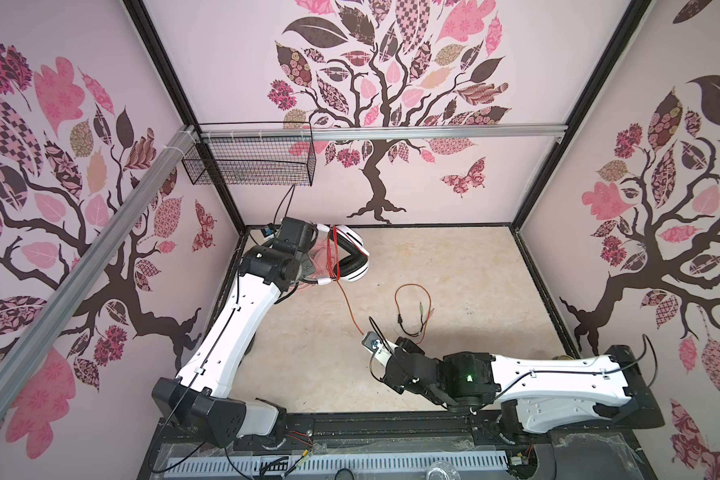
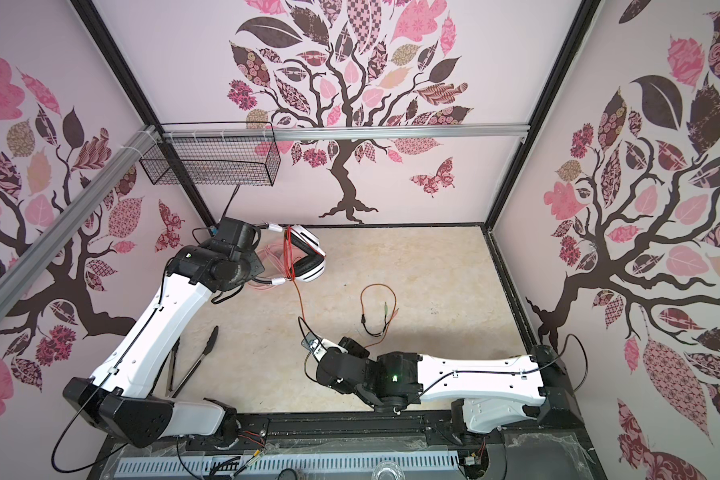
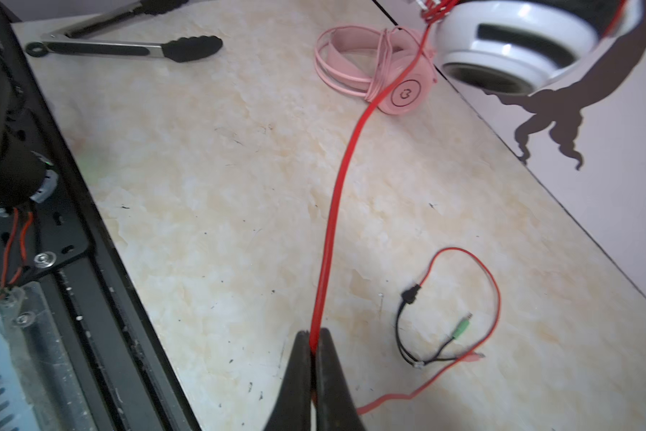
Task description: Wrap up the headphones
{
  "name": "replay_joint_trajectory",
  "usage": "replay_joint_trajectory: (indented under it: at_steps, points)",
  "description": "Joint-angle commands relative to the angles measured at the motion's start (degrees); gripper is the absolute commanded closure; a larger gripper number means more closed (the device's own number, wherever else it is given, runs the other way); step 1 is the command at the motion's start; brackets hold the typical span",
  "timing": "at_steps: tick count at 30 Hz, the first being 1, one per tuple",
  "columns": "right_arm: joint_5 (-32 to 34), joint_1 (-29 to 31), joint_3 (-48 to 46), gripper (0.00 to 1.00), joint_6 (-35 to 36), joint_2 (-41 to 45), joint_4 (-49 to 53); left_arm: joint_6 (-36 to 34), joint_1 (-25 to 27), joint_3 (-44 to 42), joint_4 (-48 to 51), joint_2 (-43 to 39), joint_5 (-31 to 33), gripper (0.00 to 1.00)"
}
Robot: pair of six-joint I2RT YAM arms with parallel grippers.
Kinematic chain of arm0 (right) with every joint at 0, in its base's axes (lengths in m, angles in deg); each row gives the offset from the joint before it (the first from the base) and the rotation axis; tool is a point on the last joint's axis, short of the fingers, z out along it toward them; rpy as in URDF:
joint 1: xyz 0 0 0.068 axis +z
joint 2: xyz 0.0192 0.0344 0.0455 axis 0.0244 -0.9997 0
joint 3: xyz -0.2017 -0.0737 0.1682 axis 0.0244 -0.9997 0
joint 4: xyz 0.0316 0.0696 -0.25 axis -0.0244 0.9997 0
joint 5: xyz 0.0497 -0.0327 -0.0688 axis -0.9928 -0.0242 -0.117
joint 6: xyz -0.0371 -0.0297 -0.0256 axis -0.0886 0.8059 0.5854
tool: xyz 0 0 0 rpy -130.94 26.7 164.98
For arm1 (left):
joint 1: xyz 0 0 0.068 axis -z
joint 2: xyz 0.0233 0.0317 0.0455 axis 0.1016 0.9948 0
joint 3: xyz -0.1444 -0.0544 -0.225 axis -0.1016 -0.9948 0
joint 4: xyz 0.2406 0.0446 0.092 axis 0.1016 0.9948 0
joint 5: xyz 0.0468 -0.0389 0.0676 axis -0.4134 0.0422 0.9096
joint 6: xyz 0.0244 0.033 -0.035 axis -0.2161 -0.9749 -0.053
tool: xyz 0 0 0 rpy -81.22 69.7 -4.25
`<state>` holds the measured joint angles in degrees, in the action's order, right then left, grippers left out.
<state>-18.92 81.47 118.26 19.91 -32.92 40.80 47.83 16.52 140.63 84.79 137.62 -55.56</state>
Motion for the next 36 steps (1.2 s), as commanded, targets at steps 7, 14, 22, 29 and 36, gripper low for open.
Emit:
replay_joint_trajectory:
  at_steps: [7, 14, 22, 29, 36]
  points:
    - [15.43, -1.4, 7.64, 1.0, 3.0, 8.12, 10.02, -13.94, 6.28, -5.92, -2.92, -3.05, 5.08, 1.0]
    - [11.71, -11.3, 9.57, 1.0, 5.71, 8.35, 8.77, -16.88, 17.46, -9.57, -2.26, -4.31, 13.48, 1.0]
    - [6.04, -20.36, 8.9, 1.0, 10.76, 5.85, 0.37, -22.09, 20.57, -12.77, -5.36, -8.09, 2.27, 1.0]
    - [-3.21, -25.68, 5.22, 1.0, 15.33, 4.06, -8.21, -27.43, 20.54, -15.96, -9.55, -13.55, -12.44, 1.0]
    - [-17.75, -33.51, 1.01, 1.0, 12.62, 4.71, -13.35, -27.35, 20.54, -15.81, -9.19, -16.43, -16.64, 1.0]
